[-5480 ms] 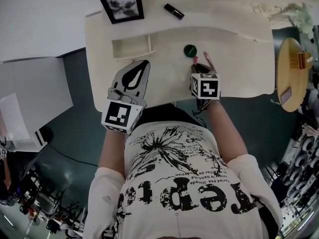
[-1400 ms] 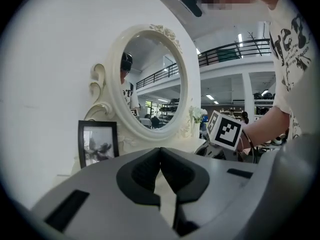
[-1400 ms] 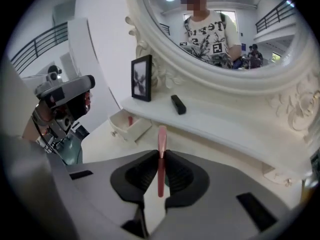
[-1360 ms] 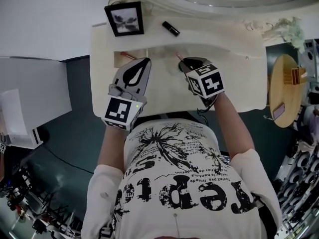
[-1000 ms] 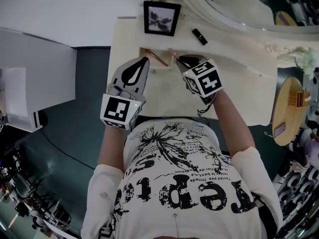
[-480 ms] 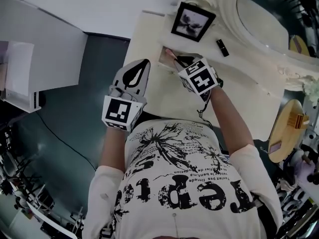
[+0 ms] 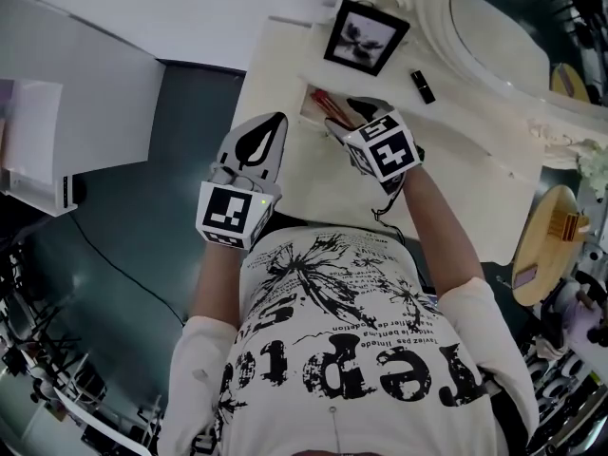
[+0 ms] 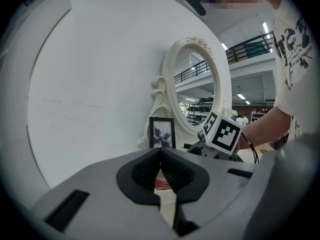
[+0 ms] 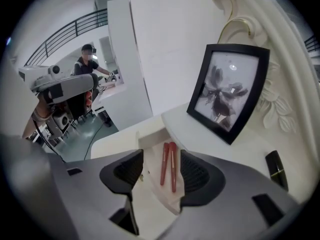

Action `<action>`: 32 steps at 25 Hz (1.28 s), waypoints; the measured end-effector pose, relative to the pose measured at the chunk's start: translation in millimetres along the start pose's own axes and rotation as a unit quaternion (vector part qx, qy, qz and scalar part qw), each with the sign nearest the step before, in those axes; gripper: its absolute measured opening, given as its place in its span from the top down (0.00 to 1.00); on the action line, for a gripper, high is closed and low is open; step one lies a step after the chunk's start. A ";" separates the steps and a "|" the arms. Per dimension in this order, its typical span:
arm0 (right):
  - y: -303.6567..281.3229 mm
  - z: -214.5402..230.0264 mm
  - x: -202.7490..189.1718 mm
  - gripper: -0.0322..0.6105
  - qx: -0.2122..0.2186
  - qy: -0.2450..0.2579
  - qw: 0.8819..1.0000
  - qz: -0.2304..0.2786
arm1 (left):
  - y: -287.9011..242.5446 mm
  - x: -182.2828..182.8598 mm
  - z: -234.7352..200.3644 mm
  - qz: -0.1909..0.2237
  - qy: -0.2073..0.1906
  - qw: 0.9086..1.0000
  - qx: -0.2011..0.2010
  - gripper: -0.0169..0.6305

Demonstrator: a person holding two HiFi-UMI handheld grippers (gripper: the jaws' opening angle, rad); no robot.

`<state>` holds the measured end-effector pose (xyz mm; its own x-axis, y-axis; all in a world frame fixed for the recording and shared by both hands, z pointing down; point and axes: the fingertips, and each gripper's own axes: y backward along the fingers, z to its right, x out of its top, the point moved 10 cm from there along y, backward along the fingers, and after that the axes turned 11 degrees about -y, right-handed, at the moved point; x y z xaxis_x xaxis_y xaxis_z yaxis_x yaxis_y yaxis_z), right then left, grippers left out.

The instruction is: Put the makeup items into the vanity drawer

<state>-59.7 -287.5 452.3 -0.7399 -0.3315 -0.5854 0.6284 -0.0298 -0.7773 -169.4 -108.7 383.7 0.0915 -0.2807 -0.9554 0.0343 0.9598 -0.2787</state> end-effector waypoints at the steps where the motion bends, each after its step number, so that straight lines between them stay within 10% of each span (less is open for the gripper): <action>1: 3.9 2.2 -2.2 0.56 -0.003 -0.003 1.000 0.003 | -3.1 1.3 2.5 0.002 -0.001 1.000 -0.005 0.95; 32: 74.7 142.5 -181.8 0.58 -0.126 -0.222 0.966 -0.032 | -140.3 16.5 132.0 -0.025 -0.027 0.979 -0.199 0.95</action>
<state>156.0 -363.9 533.5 -0.5643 -0.7101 -0.4212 0.4652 0.1480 -0.8728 -41.4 -249.0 420.0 0.1523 -0.3173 -0.9360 -0.3498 0.8685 -0.3513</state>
